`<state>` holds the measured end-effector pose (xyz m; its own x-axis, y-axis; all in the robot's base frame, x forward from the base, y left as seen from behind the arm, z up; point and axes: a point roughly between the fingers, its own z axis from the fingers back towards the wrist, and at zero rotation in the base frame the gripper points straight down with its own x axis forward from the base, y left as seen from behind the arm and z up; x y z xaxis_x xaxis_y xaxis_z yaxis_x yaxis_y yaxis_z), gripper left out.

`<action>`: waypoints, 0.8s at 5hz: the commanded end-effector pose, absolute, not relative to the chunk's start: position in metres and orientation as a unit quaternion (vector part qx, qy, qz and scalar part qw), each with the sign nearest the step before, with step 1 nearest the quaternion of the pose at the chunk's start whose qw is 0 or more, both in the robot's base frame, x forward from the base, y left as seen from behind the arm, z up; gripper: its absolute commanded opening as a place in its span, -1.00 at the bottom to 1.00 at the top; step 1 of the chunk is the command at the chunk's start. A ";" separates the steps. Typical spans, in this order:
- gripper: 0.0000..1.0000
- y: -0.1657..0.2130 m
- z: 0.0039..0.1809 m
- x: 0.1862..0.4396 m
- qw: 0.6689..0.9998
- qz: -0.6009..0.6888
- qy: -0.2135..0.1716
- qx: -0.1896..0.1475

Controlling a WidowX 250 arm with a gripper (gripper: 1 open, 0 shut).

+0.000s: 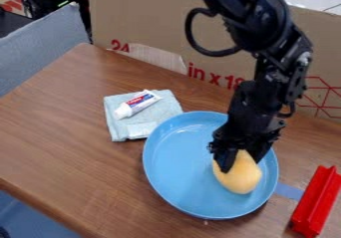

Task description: Move the yellow ball from the blue plate to the table

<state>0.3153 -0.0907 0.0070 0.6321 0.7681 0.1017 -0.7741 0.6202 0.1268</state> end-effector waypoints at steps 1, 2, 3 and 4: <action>-1.00 -0.095 0.007 0.302 0.898 0.431 -0.007 0.092; -1.00 -0.104 -0.011 0.303 0.900 0.426 -0.011 0.086; -1.00 -0.109 -0.020 0.306 0.898 0.432 -0.011 0.084; -1.00 -0.109 -0.016 0.309 0.900 0.426 -0.006 0.090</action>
